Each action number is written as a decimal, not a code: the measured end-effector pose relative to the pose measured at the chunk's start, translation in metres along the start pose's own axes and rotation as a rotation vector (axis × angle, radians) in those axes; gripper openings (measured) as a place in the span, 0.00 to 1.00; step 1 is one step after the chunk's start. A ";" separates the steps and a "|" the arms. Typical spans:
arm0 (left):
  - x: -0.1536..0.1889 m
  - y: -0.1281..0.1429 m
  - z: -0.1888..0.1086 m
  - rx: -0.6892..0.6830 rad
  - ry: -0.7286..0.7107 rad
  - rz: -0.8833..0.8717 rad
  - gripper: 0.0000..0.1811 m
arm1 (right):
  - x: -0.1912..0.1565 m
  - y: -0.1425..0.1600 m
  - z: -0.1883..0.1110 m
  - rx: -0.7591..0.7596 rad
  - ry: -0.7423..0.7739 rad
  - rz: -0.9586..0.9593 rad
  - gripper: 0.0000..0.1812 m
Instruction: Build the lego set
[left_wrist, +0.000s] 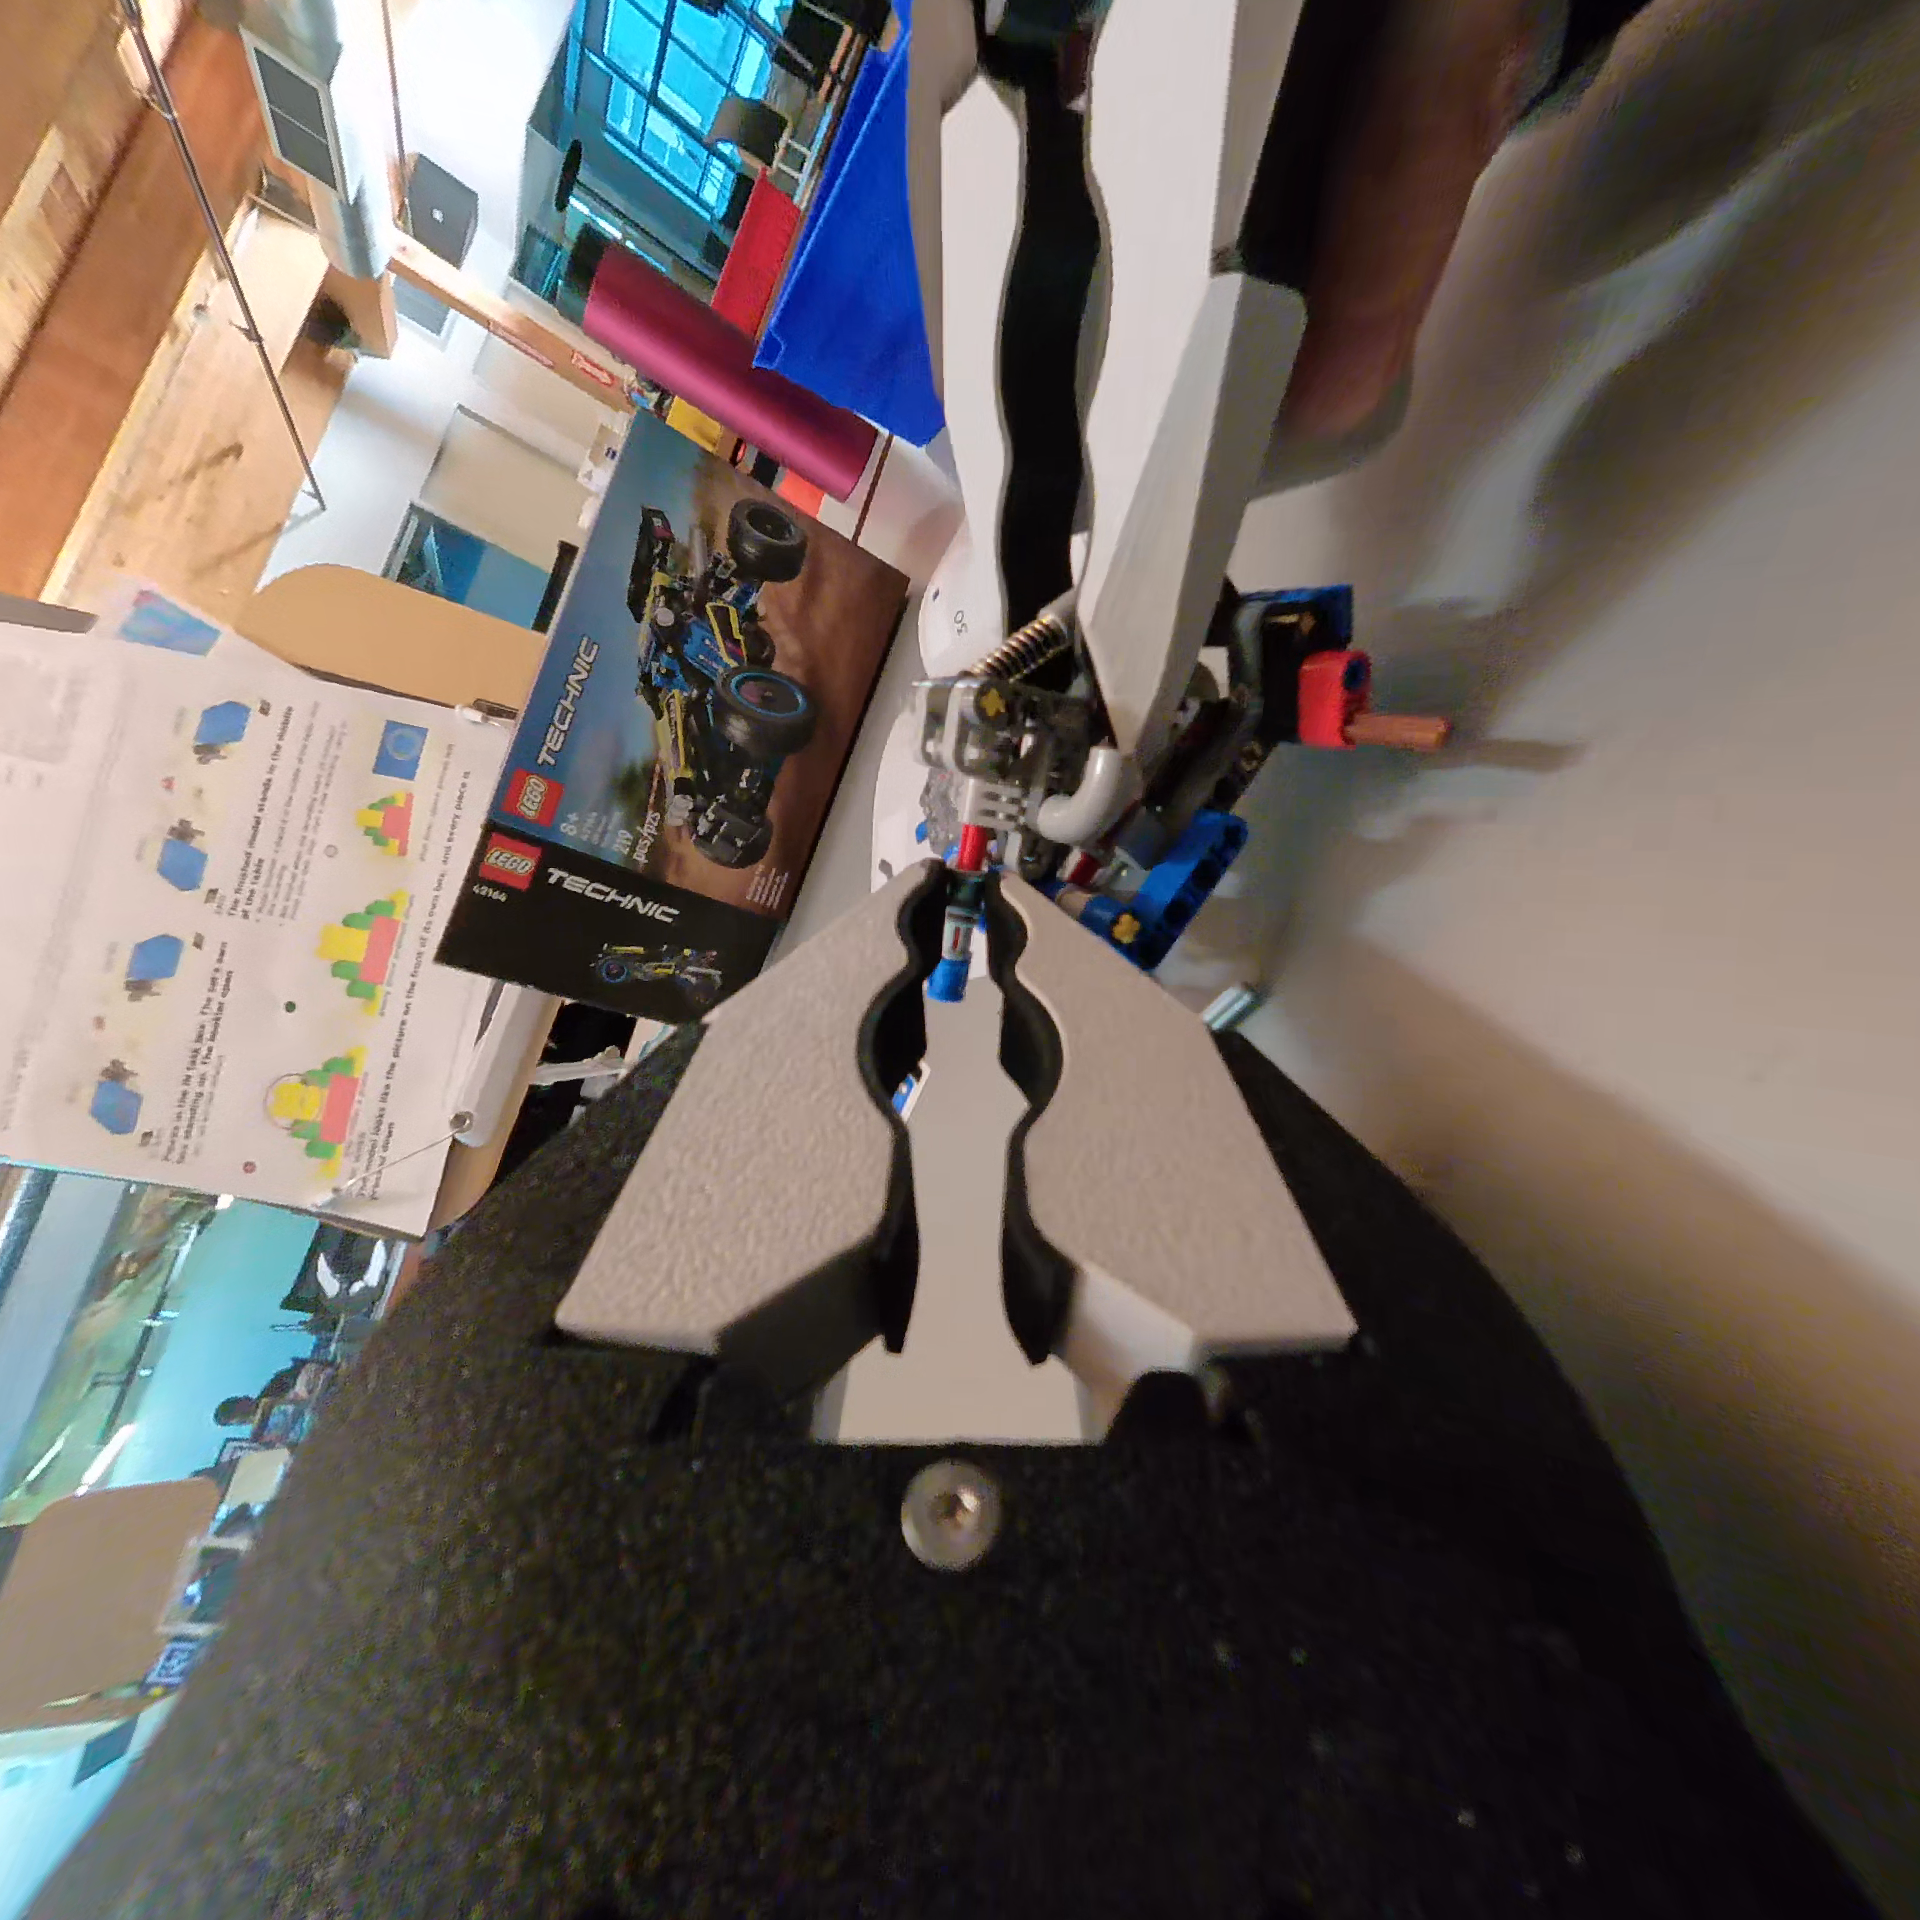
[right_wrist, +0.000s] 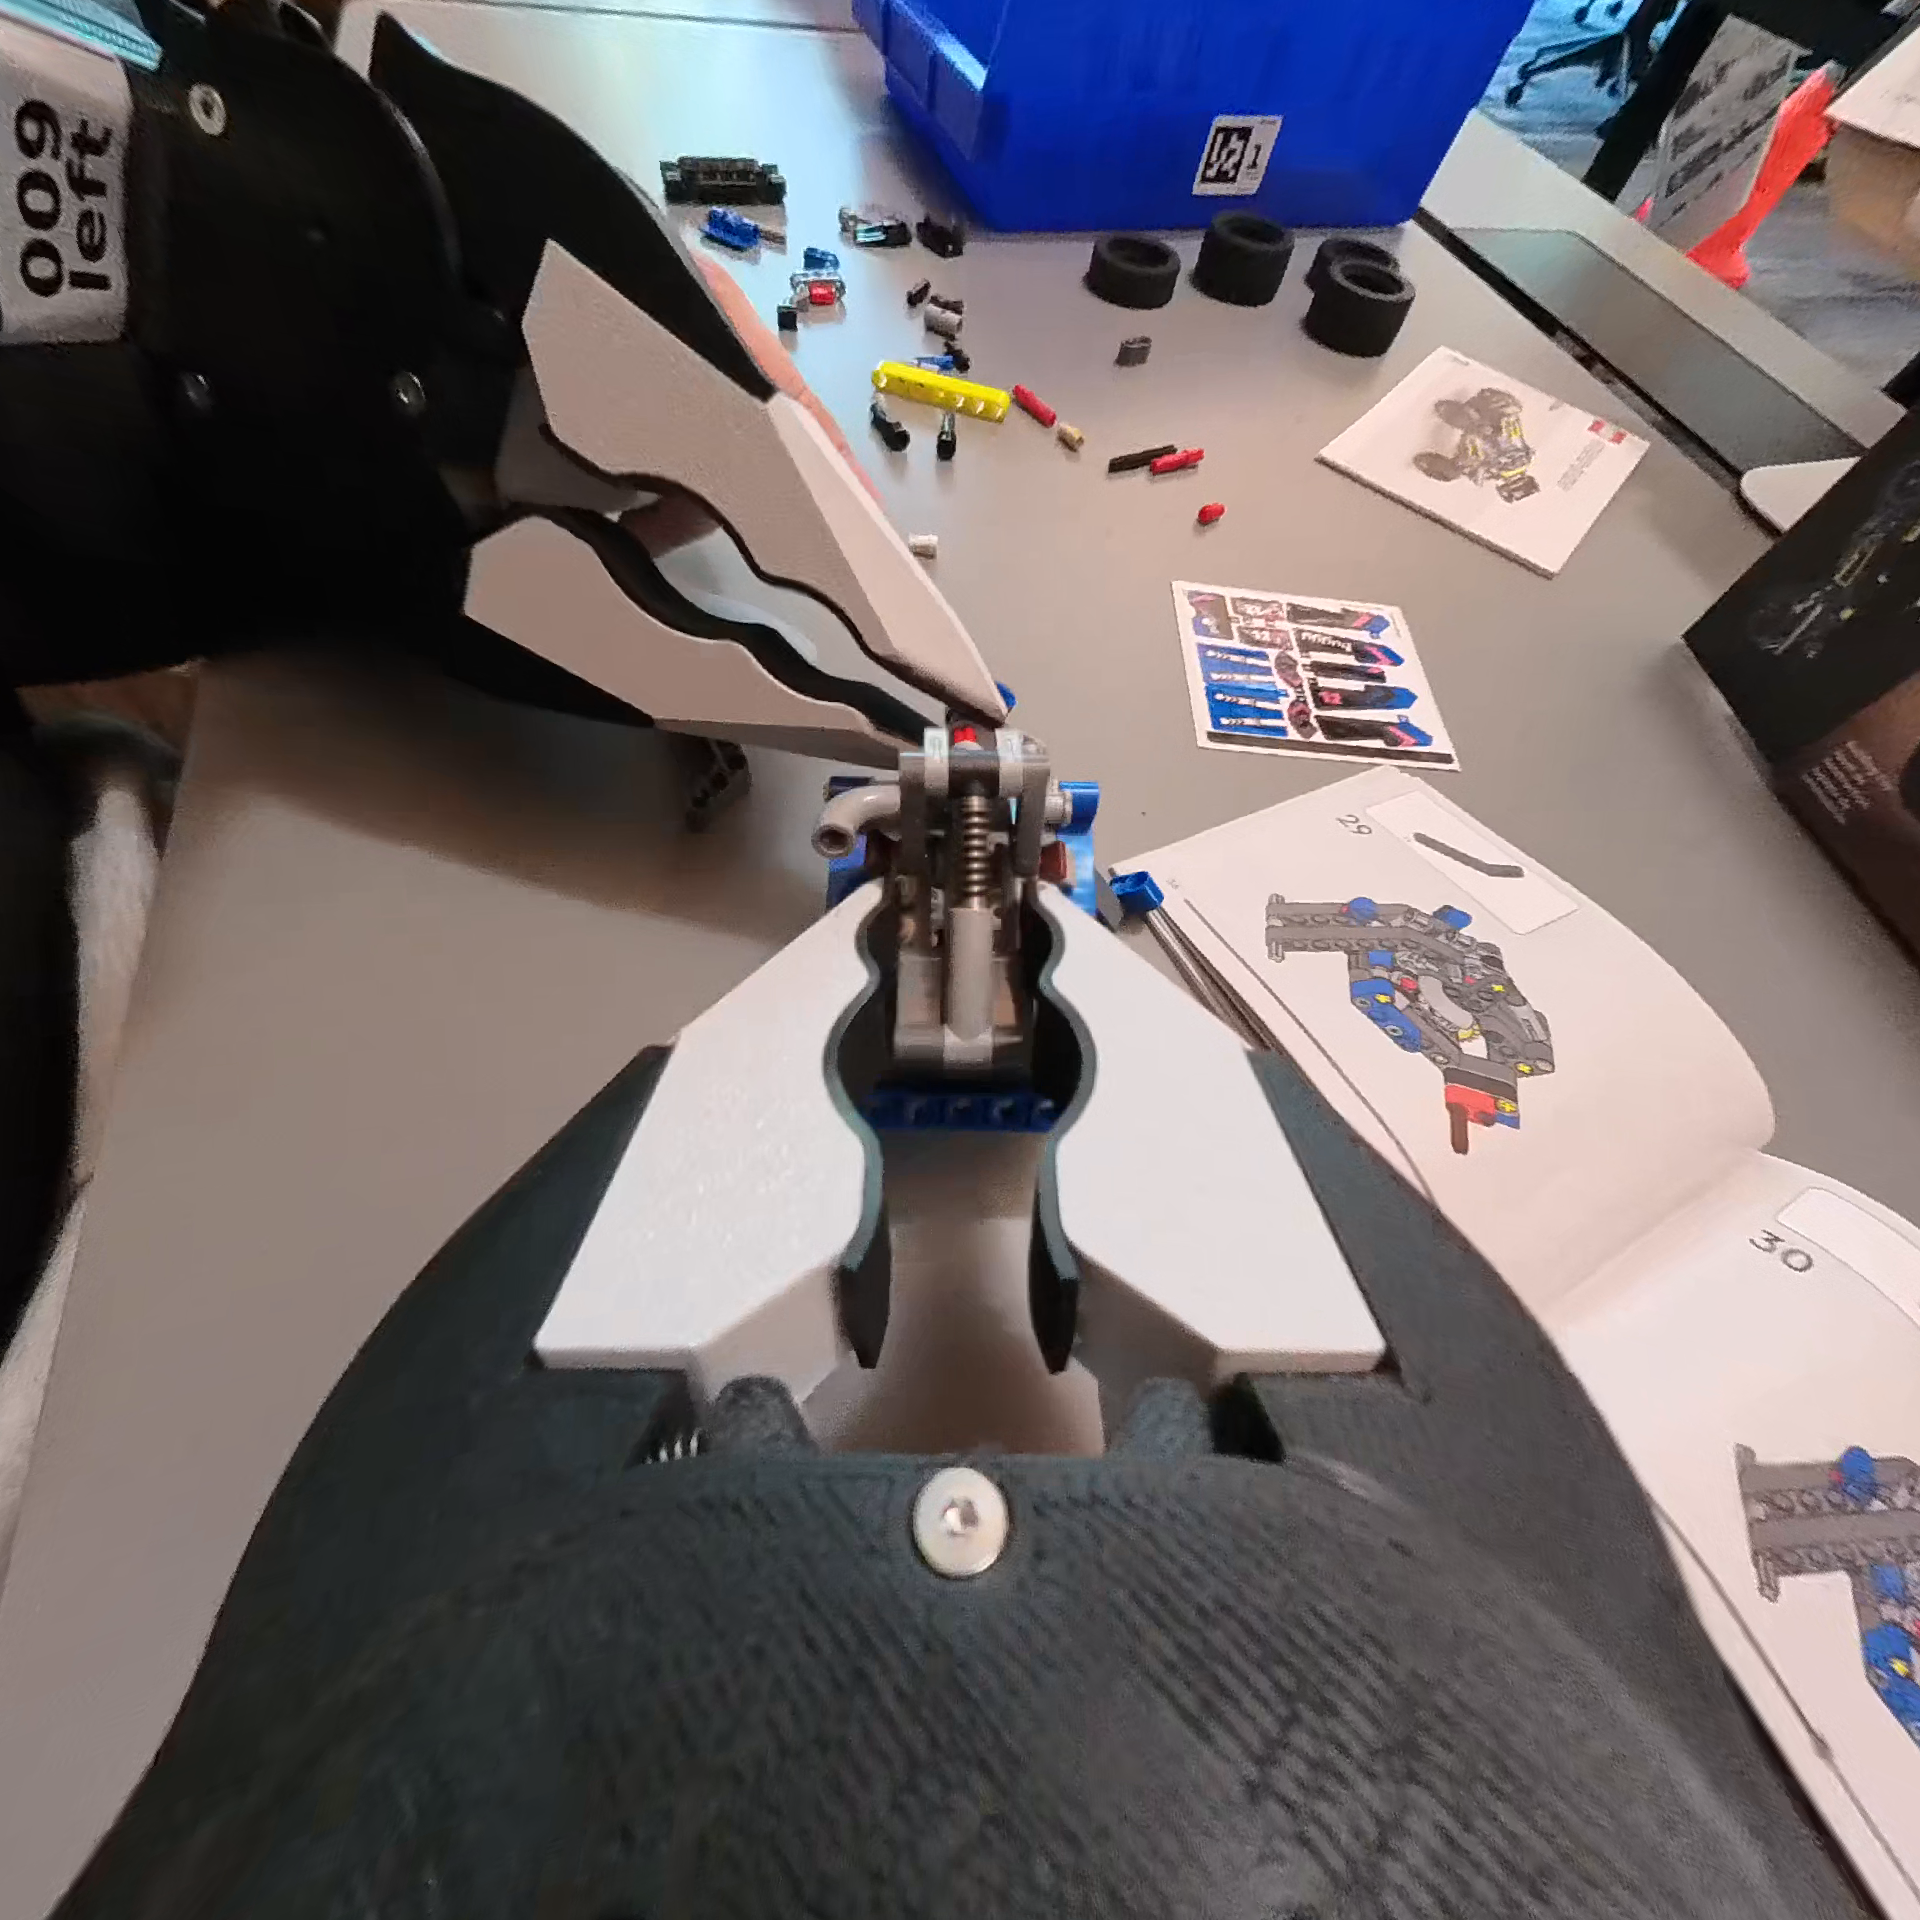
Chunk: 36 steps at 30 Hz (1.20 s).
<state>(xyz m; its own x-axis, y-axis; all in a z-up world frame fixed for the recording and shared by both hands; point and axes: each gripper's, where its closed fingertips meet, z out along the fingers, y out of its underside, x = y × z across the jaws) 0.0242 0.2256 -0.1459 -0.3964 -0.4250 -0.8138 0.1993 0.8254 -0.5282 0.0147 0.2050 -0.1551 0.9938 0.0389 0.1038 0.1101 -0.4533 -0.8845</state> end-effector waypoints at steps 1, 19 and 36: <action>0.002 0.000 0.000 0.004 0.012 0.015 0.02 | -0.001 0.002 0.001 -0.010 -0.010 0.004 0.10; 0.020 0.000 0.004 0.024 0.104 0.048 0.02 | -0.009 0.018 -0.013 -0.047 -0.115 -0.029 0.04; 0.018 -0.003 0.004 -0.055 0.027 0.211 0.02 | -0.007 0.024 -0.004 -0.144 -0.058 -0.052 0.04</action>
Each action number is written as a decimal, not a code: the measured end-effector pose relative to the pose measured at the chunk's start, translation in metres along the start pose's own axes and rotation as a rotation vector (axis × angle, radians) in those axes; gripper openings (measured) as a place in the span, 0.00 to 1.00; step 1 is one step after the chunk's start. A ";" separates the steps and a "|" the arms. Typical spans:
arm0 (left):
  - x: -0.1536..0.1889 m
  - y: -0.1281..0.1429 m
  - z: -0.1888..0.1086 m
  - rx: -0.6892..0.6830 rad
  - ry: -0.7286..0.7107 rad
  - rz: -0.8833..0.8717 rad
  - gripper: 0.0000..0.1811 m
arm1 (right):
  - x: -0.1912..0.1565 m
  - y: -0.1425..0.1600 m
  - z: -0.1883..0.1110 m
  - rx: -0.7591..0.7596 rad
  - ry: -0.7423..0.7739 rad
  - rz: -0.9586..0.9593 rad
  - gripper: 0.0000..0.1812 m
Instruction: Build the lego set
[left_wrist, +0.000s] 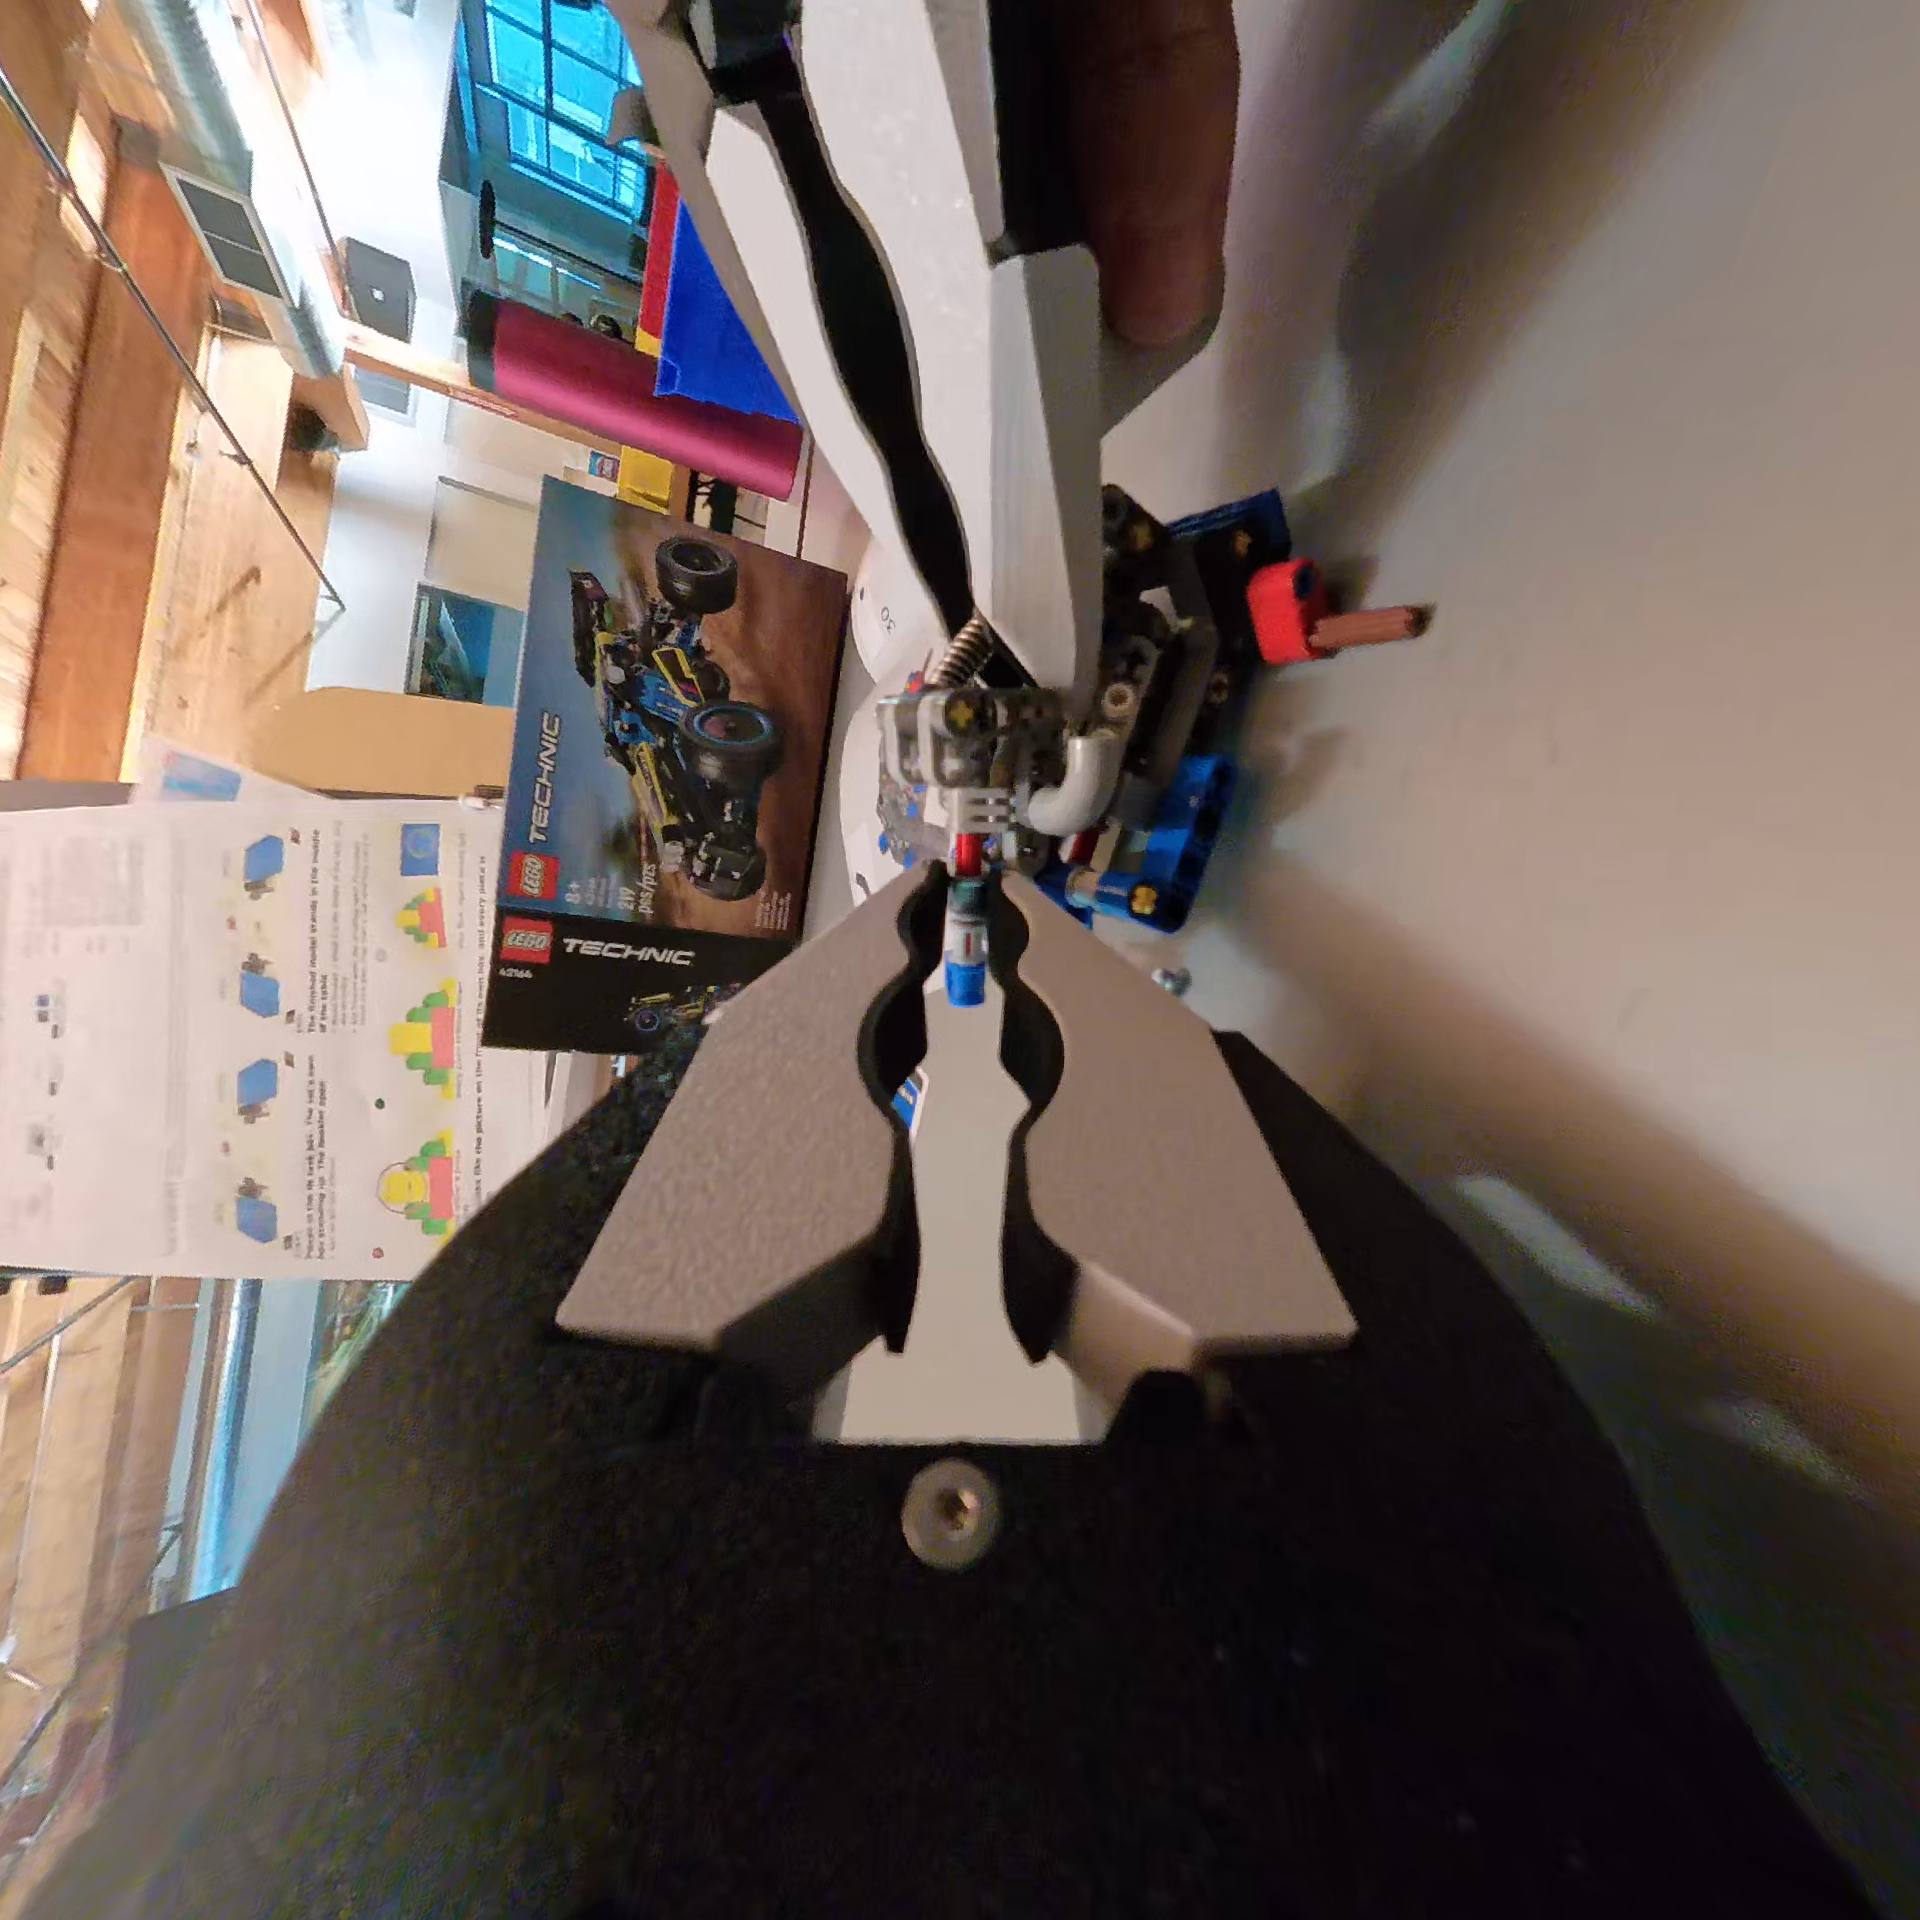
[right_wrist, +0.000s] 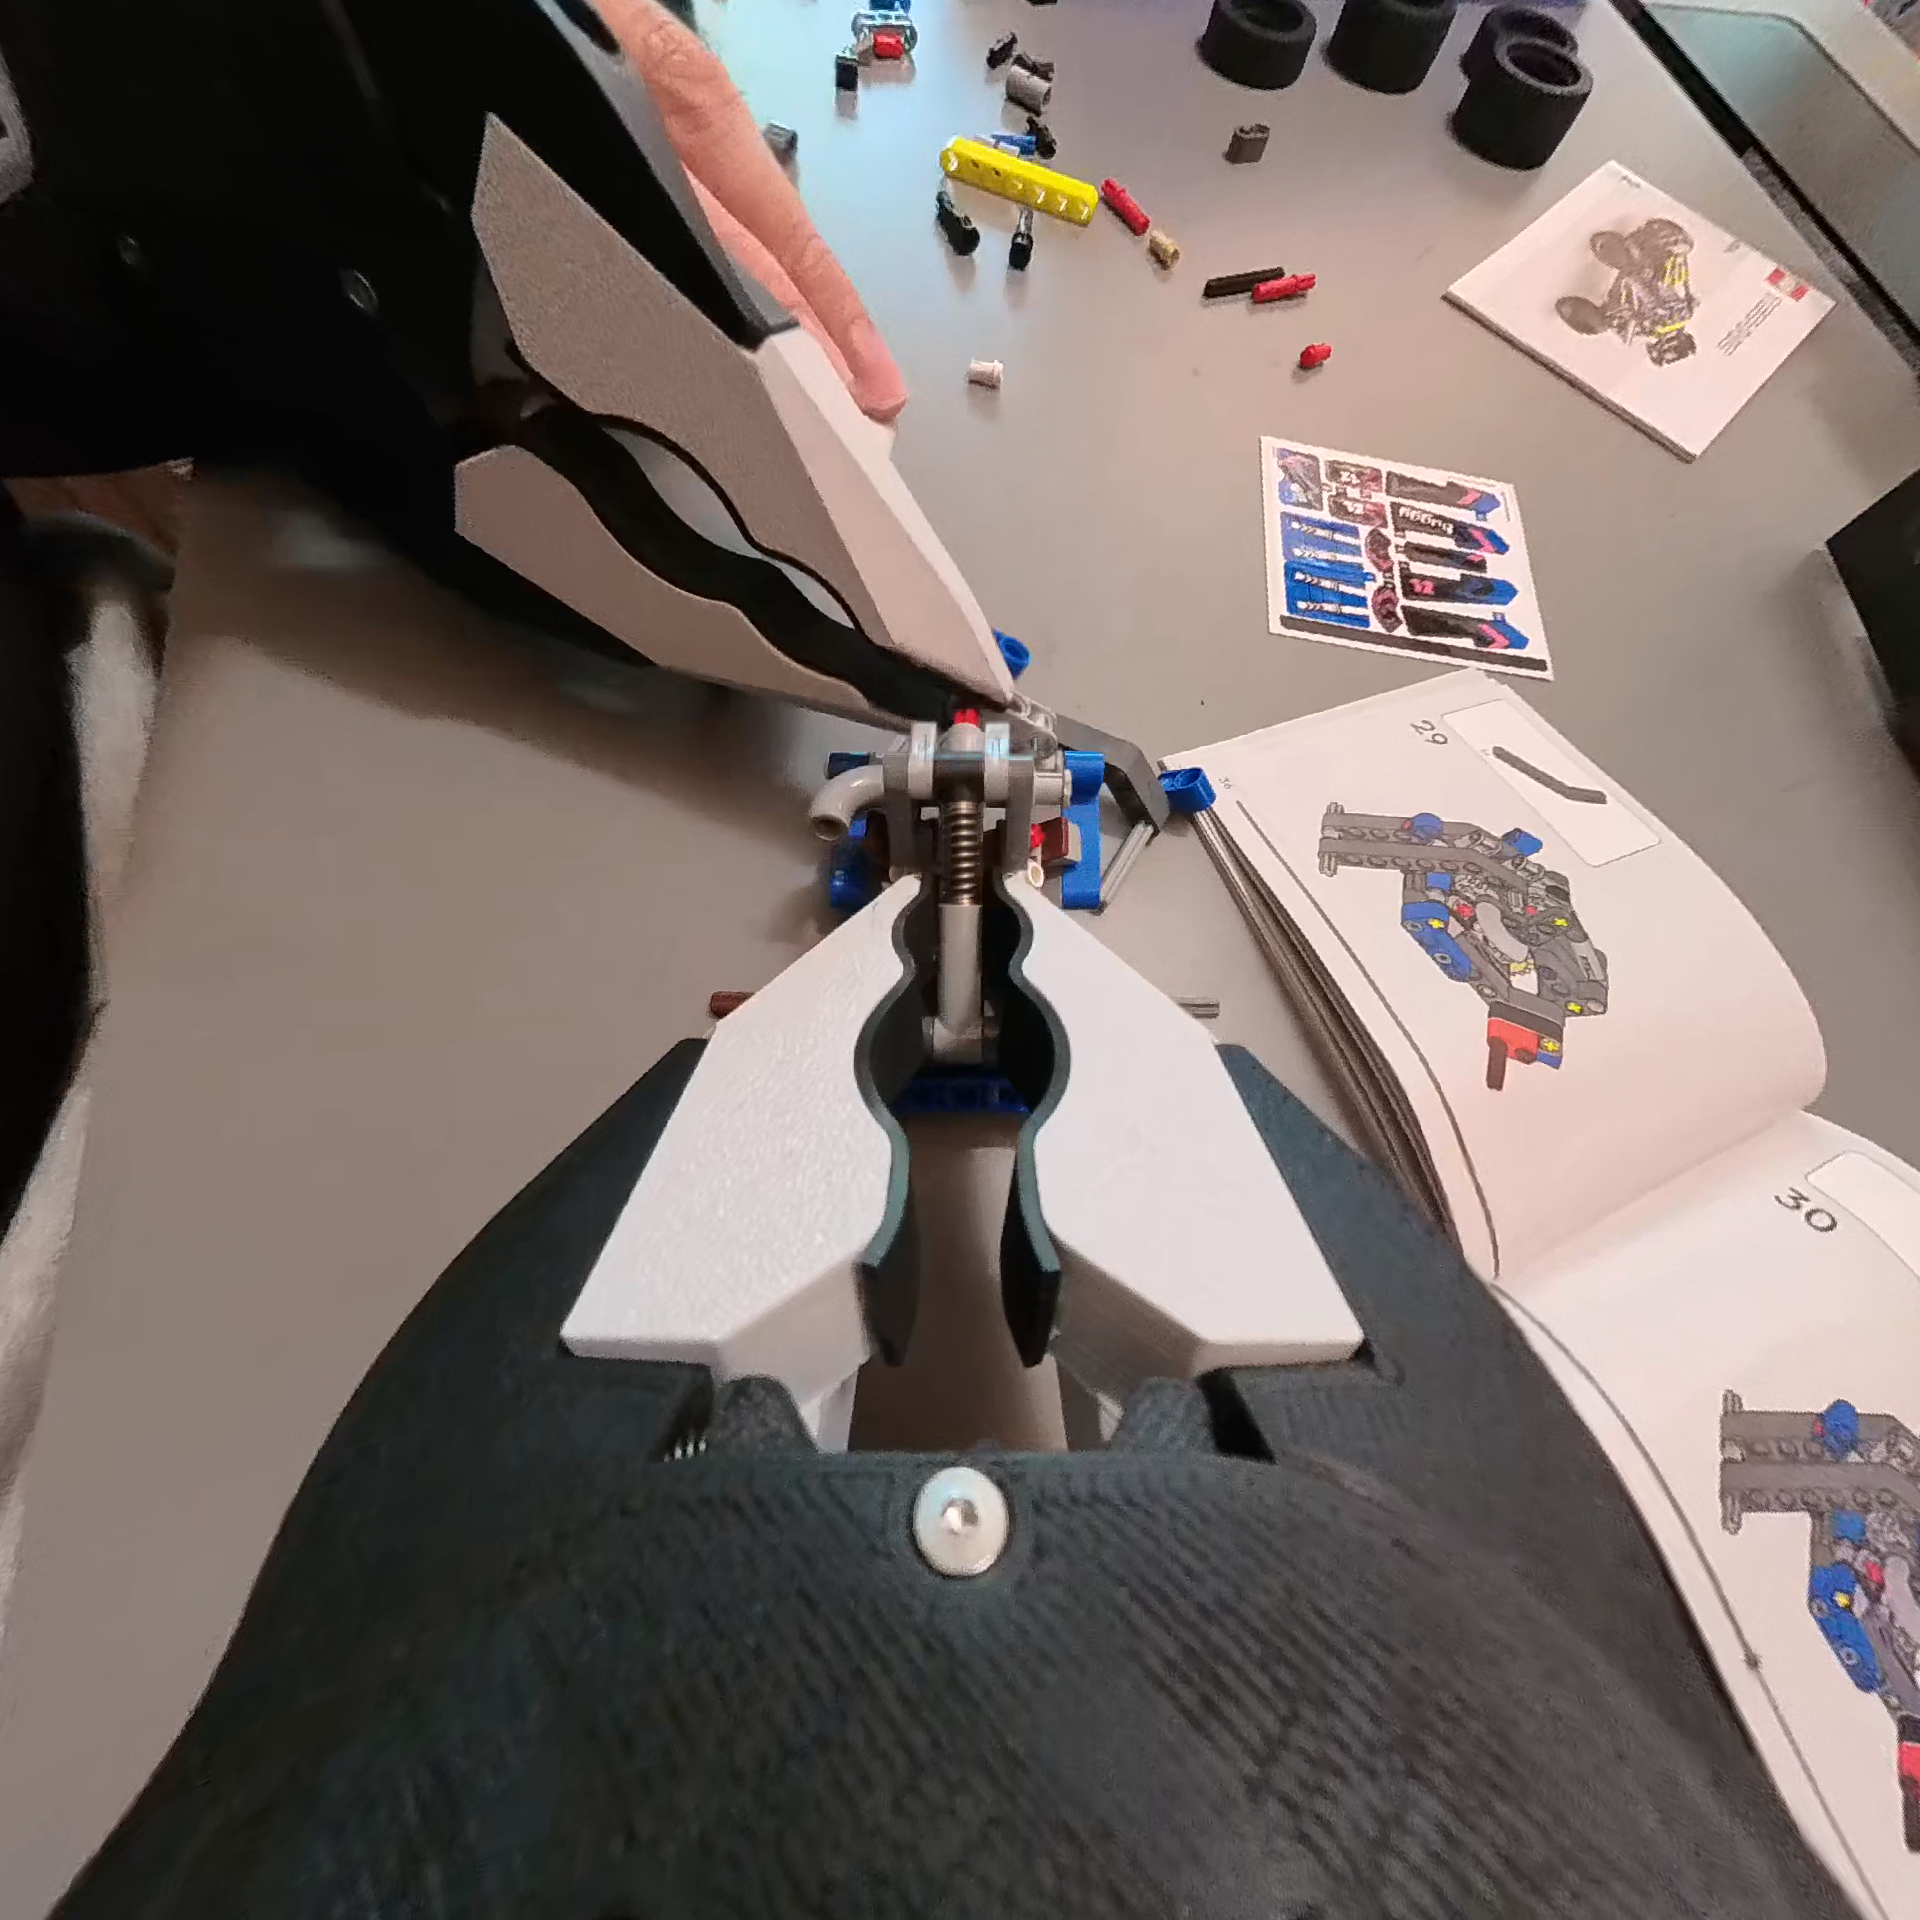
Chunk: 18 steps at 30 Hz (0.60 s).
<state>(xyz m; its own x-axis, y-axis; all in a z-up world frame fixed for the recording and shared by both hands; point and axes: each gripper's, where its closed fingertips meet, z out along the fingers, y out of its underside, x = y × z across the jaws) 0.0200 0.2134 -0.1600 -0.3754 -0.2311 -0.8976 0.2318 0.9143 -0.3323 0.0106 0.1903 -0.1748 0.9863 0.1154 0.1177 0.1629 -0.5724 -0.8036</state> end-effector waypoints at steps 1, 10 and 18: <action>-0.001 0.000 0.000 -0.002 -0.006 -0.006 0.02 | 0.000 0.000 0.000 0.001 0.000 0.006 0.04; -0.008 -0.002 -0.002 0.026 -0.033 -0.064 0.02 | 0.001 -0.003 -0.001 0.005 0.015 -0.012 0.04; -0.051 -0.018 -0.028 0.082 -0.320 0.103 0.02 | 0.006 -0.045 -0.021 0.179 0.171 -0.230 0.03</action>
<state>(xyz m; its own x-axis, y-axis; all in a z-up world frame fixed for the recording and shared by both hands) 0.0101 0.2184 -0.1004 -0.0484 -0.2434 -0.9687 0.3298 0.9116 -0.2455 0.0097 0.1999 -0.1260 0.9168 0.0786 0.3914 0.3893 -0.3941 -0.8326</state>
